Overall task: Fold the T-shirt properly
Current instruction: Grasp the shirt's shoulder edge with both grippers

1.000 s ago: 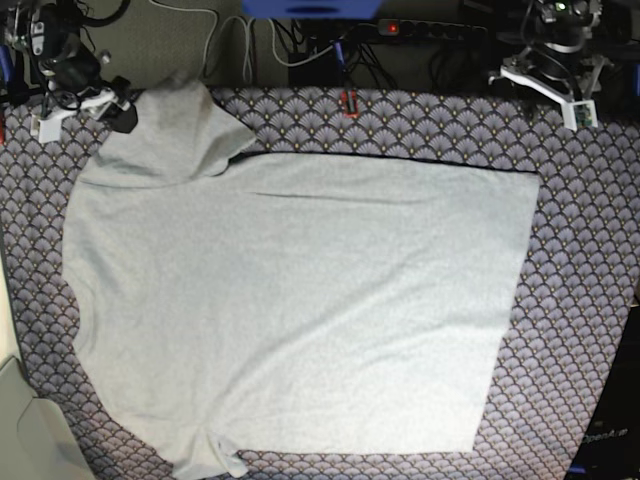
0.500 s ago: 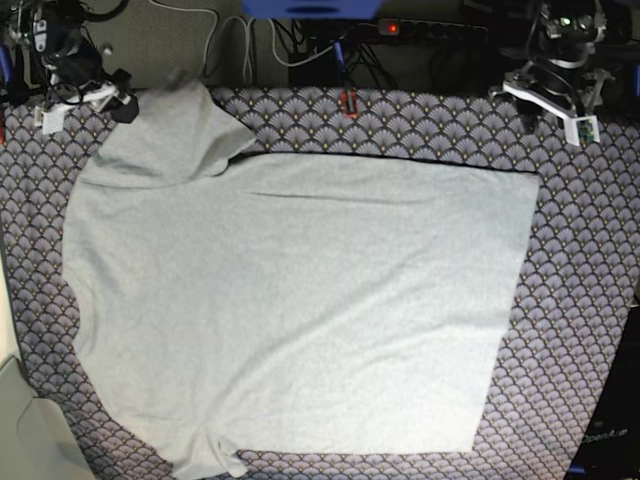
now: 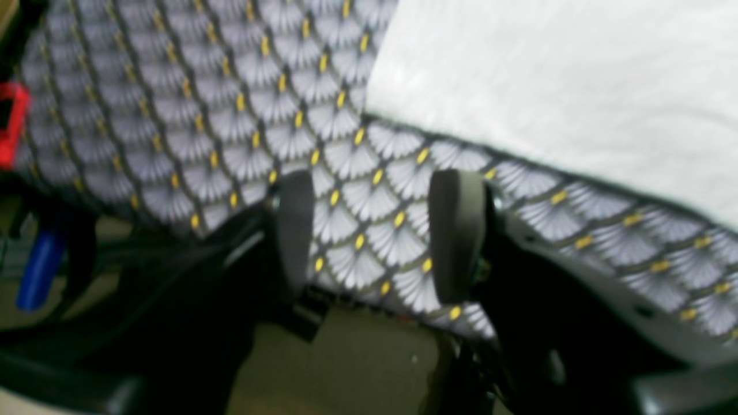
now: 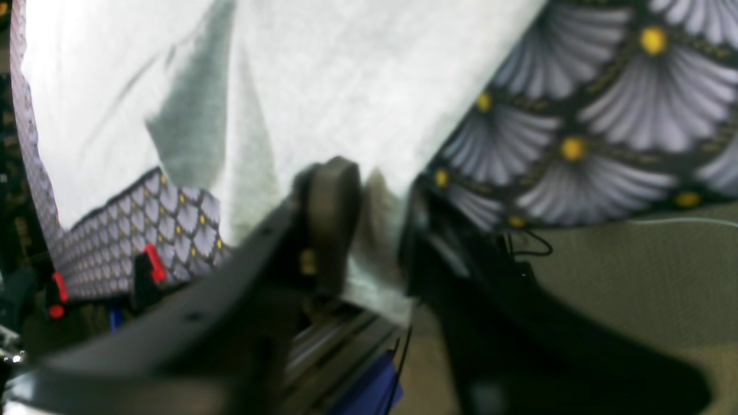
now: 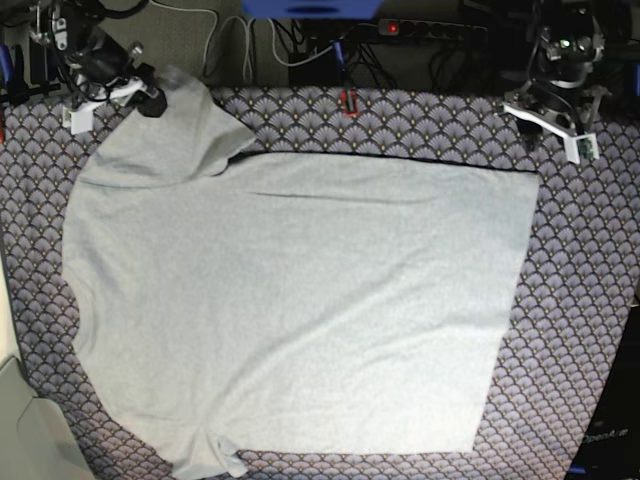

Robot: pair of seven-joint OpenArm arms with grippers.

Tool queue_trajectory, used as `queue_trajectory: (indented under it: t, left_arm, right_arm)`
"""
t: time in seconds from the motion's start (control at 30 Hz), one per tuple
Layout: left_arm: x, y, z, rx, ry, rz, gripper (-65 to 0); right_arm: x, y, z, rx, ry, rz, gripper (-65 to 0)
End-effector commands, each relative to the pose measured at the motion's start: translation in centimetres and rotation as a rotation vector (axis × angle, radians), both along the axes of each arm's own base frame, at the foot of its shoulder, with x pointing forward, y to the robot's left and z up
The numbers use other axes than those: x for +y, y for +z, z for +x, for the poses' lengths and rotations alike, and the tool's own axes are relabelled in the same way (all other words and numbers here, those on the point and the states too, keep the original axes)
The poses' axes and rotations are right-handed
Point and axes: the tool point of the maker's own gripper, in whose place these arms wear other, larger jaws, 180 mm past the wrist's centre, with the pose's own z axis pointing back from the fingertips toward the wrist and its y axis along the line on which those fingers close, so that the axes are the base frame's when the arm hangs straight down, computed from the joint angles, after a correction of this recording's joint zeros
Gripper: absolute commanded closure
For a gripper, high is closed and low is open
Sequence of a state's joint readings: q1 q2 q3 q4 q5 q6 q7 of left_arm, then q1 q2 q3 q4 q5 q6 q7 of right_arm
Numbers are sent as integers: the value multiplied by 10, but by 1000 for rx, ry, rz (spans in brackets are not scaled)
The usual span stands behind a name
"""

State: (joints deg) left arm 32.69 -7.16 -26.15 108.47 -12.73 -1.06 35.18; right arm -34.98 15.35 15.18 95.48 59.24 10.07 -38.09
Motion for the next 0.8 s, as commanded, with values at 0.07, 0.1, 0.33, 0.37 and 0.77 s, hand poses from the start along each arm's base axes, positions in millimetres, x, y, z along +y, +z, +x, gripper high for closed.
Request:
queue_trajectory:
  t: [0.07,0.1,0.33,0.37,0.77]
  left_arm:
    - [6,8,16,-53,11,9,-319]
    - [6,6,20,-55,13,5,-319]
    - [12,-10,44,-63,51,-32,-319]
    - [12,-13,48,-65,57,-39,-319]
    - [15,-34,68,-50,94,-86,-318]
  right_arm:
    - [-3,-1,-4,9,-10,2,0]
    - [-4,-3,-5,15,-13,3,0]
    - [-6,-10,-10,37,-22,5,0]
    - [-6,-10,-10,37,-22,5,0]
    - [-8,-10,-10,37,-20,2,0]
